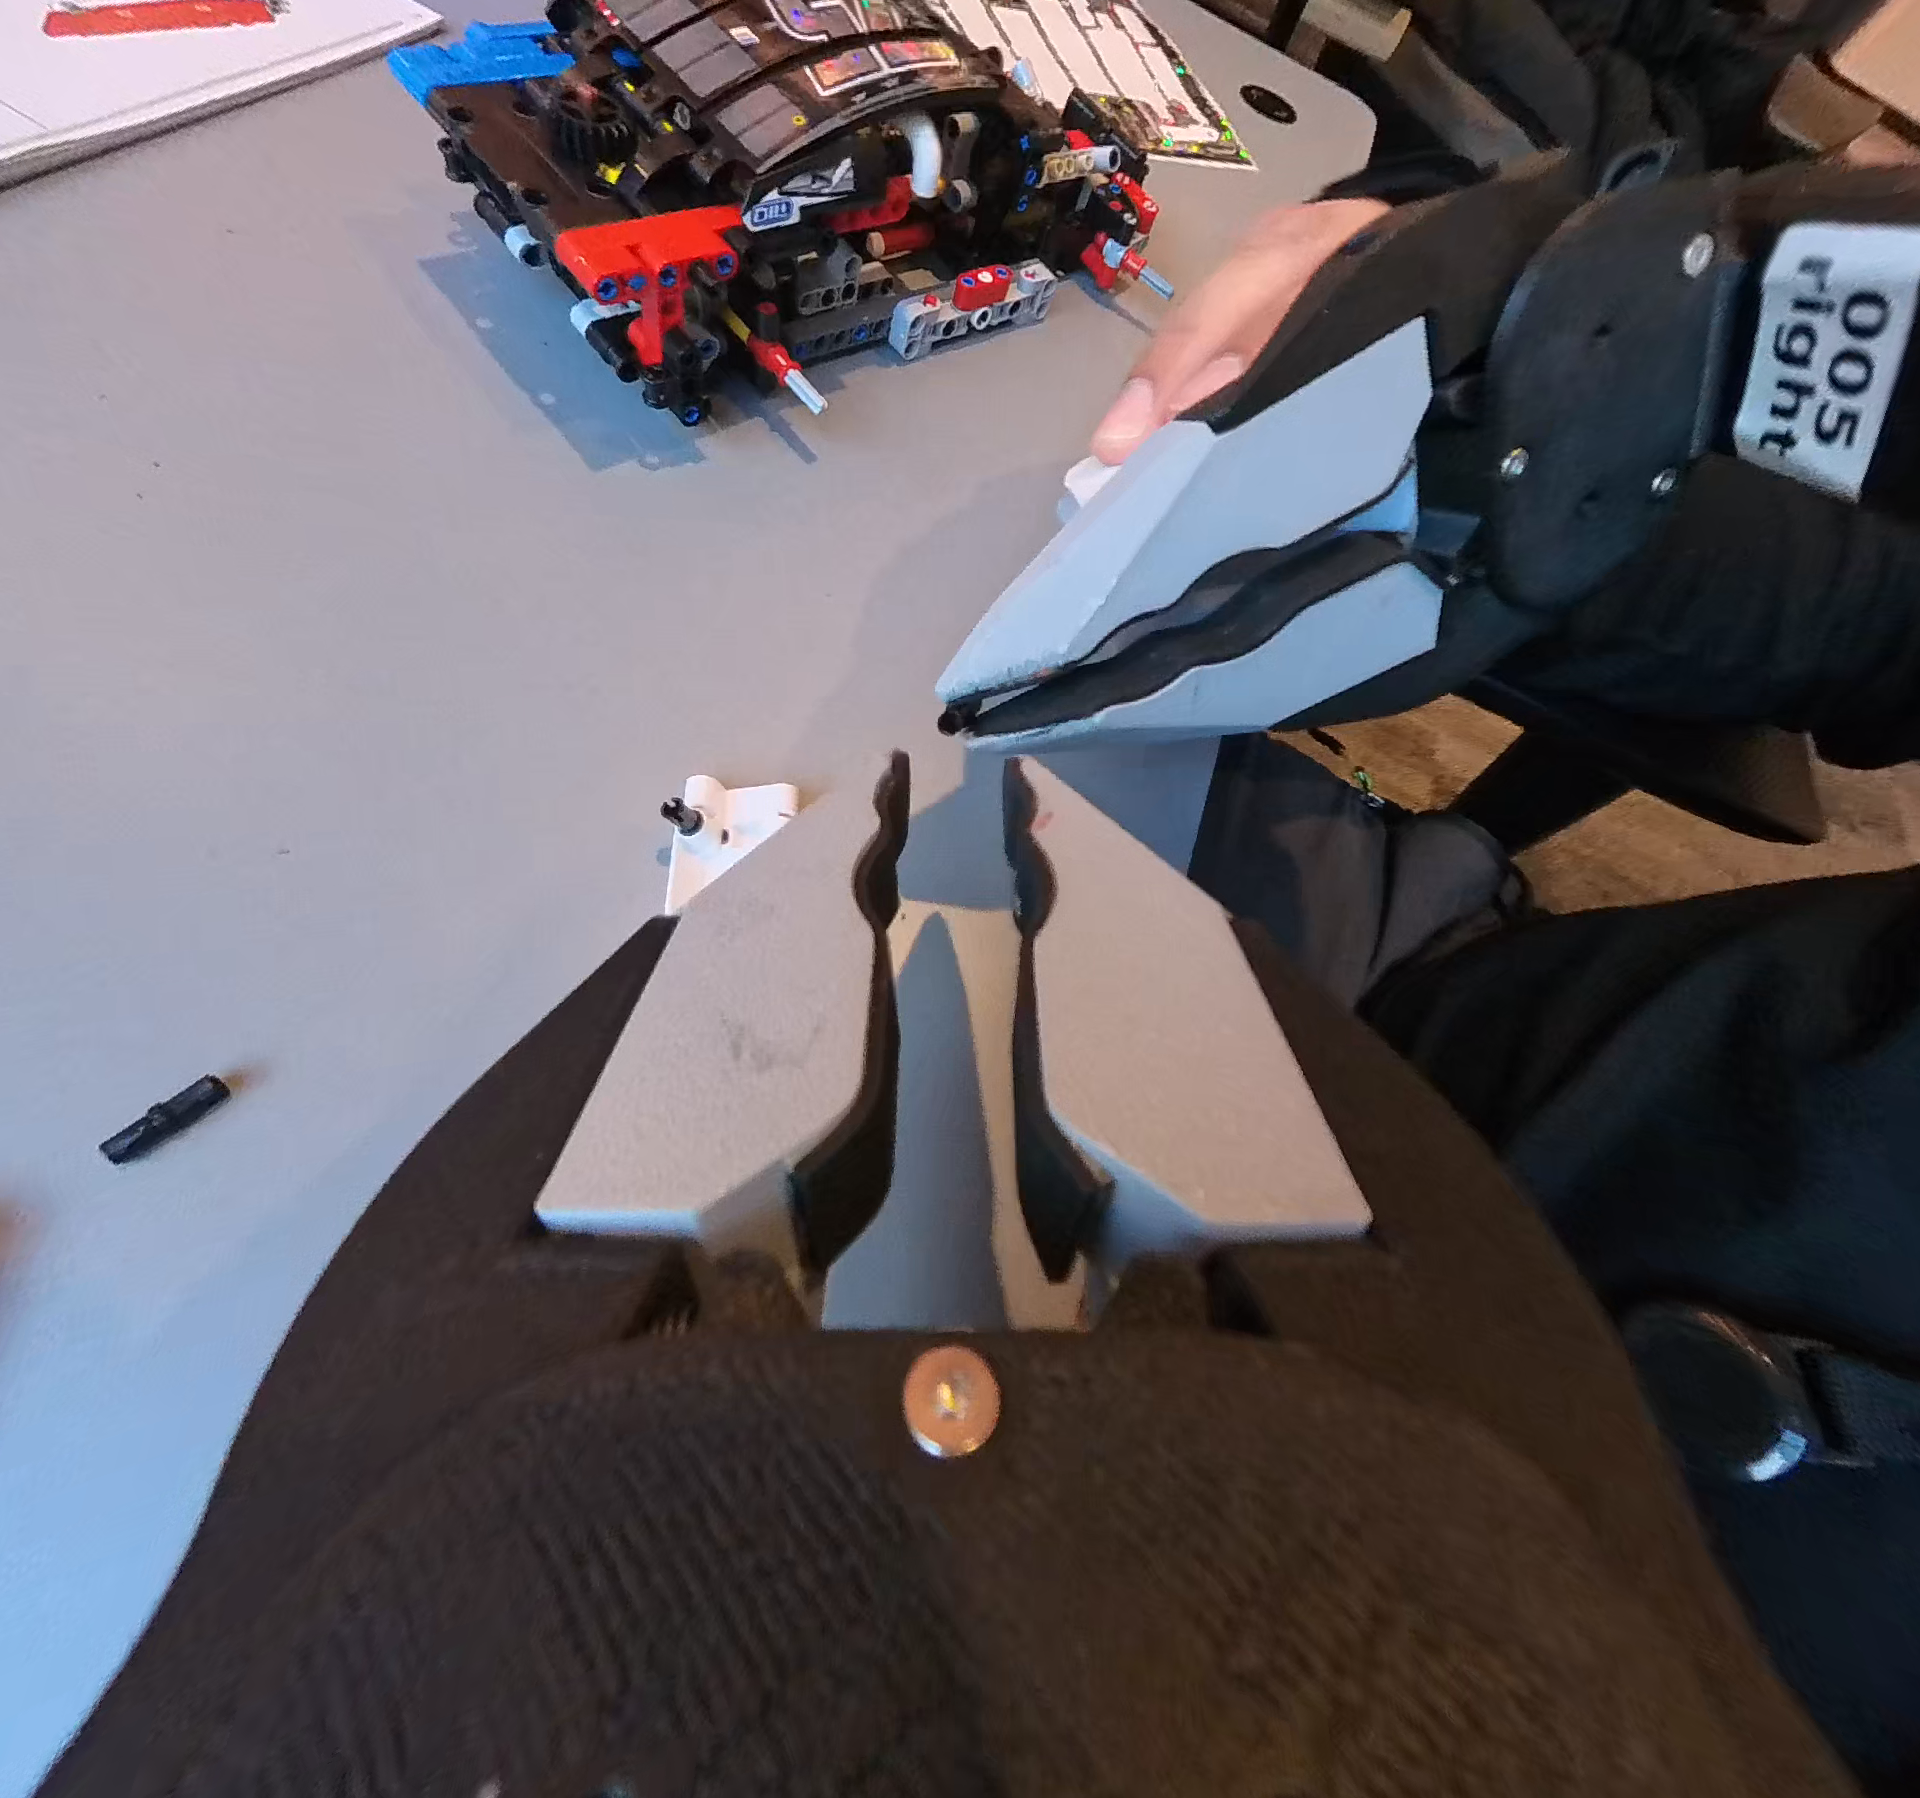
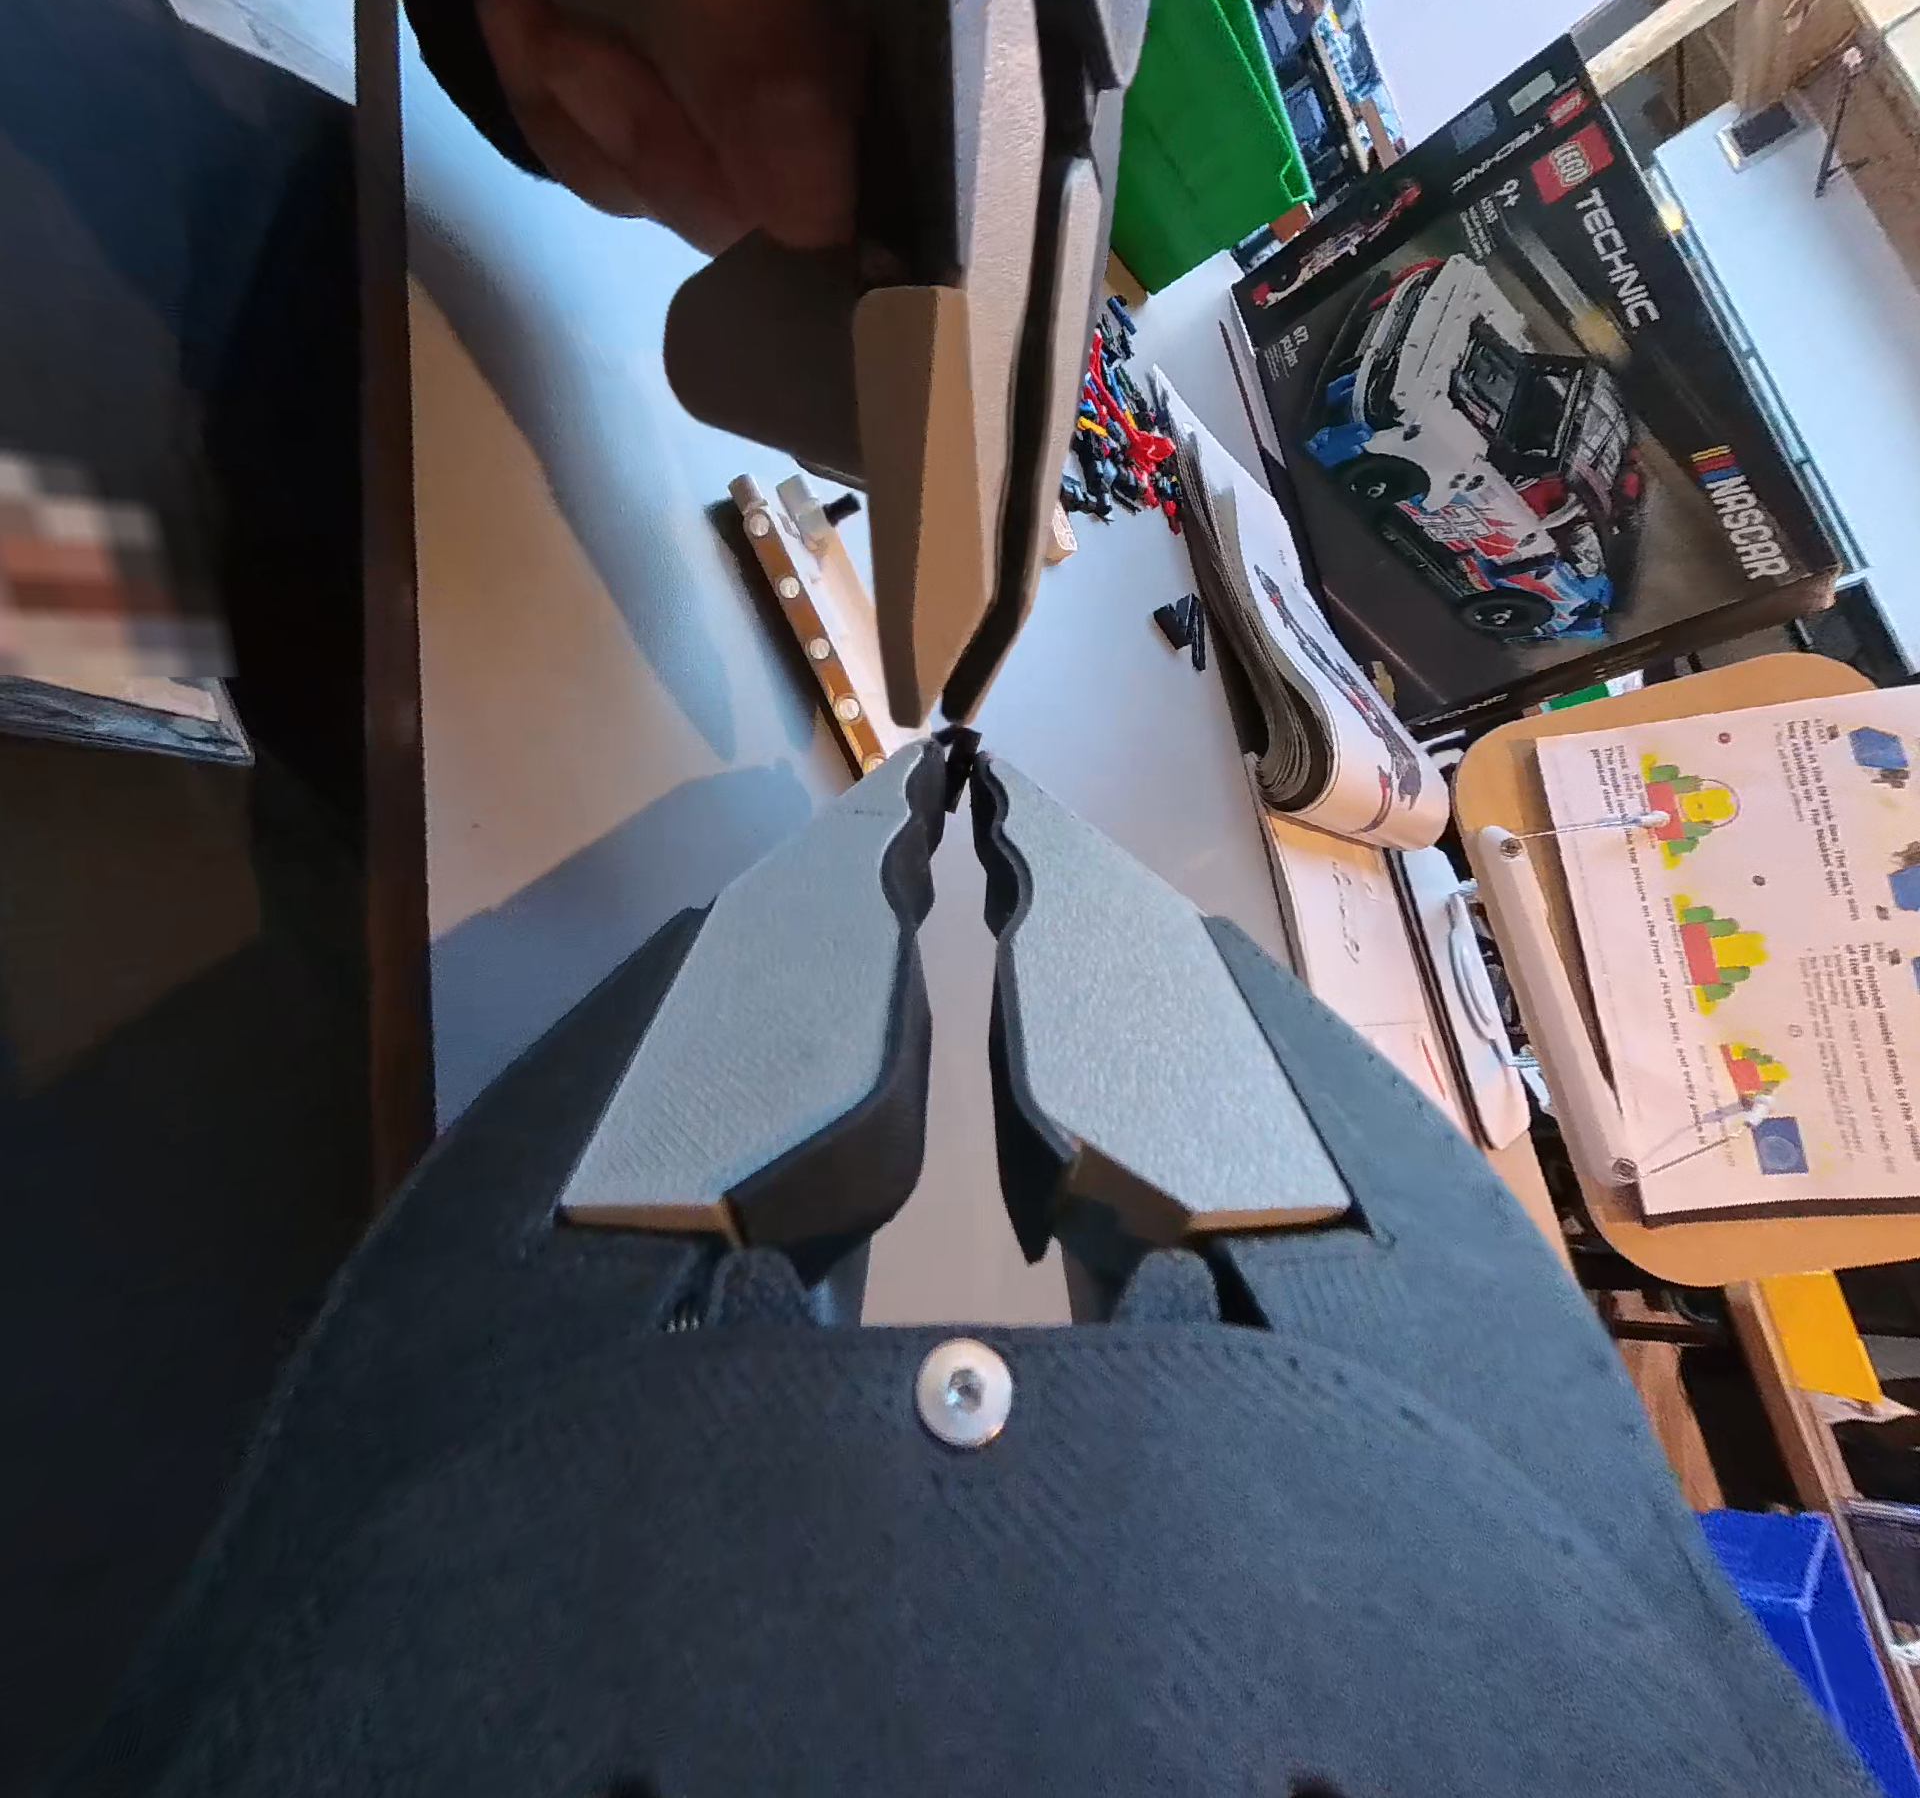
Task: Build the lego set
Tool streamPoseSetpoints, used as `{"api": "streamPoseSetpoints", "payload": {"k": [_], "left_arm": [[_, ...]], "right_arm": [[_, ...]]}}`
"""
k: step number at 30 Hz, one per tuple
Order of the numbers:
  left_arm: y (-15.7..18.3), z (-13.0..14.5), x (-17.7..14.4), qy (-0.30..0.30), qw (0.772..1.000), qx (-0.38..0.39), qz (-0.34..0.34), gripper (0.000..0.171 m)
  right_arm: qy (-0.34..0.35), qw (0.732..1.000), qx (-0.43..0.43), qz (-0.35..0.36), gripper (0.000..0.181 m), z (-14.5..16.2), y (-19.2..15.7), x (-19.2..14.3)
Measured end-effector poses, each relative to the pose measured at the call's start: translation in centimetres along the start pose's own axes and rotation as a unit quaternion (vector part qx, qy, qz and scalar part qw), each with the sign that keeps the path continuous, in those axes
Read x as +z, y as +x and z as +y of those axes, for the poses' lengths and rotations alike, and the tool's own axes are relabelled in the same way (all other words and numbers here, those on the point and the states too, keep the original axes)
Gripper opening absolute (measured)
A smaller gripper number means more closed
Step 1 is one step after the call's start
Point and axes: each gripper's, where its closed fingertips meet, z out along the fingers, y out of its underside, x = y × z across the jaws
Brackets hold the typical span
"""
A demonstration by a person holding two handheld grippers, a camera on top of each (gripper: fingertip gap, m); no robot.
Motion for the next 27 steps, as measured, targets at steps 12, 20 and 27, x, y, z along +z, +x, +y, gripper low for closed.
{"api": "streamPoseSetpoints", "payload": {"k": [12,20,27], "left_arm": [[0.3,-0.4,-0.4,0.022,0.997,-0.057,0.051,0.012],[0.4,-0.3,-0.5,0.026,0.995,-0.070,0.064,0.008],[0.3,-0.1,-0.4,0.025,0.994,-0.078,0.067,0.008]], "right_arm": [[-0.005,0.998,-0.061,0.025,0.002,-0.8,-0.2,0.0],[-0.010,0.995,-0.098,0.034,0.002,-1.0,-0.5,0.1],[-0.009,0.994,-0.098,0.038,0.002,-1.1,-0.5,0.1]]}}
